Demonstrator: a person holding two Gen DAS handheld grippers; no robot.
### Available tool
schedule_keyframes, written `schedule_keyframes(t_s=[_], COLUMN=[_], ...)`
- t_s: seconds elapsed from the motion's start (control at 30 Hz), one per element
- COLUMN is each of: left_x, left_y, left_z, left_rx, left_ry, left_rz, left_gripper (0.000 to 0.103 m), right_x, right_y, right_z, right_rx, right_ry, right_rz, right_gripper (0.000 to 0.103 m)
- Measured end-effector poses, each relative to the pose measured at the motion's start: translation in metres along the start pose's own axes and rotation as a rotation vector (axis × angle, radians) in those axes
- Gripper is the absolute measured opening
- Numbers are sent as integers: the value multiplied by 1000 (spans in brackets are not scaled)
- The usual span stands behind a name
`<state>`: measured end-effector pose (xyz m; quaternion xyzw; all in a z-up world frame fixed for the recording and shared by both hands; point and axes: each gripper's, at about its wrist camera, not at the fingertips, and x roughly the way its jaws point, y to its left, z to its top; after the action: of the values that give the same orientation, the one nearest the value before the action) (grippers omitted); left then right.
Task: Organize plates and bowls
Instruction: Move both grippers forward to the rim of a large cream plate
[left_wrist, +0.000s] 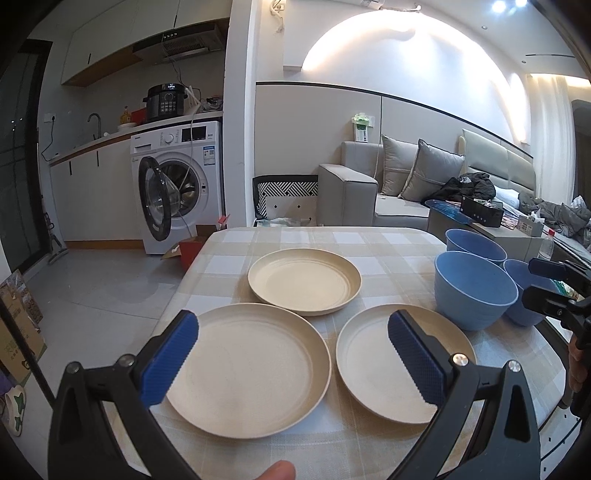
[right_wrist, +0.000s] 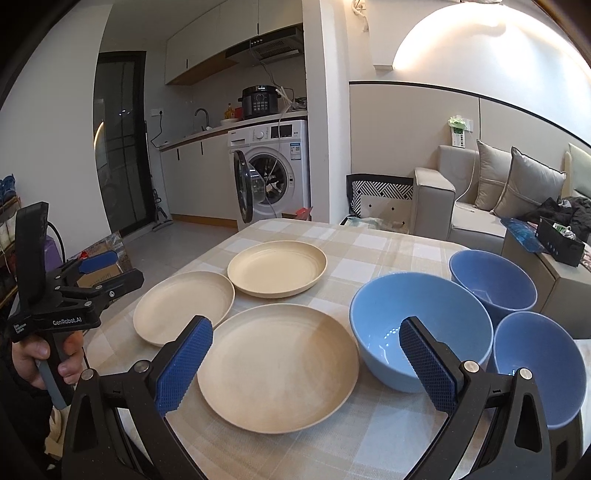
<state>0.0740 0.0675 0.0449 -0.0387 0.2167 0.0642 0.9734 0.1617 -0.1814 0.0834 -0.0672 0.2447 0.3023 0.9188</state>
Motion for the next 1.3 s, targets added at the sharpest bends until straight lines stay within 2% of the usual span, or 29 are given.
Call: schedule_keyframes(t_s=[0.87,1.3], left_x=[67,100], left_y=[24,34], left_z=[42,56], left_rx=[-50,-59], left_ry=[89,125], left_rz=[39,69], left_gripper=[103,103], right_x=[67,112], right_y=[-11,-14], right_z=[68,95], right_rx=[5,16], right_ry=[59,127], right_rz=[48,71], right_gripper=[103,103])
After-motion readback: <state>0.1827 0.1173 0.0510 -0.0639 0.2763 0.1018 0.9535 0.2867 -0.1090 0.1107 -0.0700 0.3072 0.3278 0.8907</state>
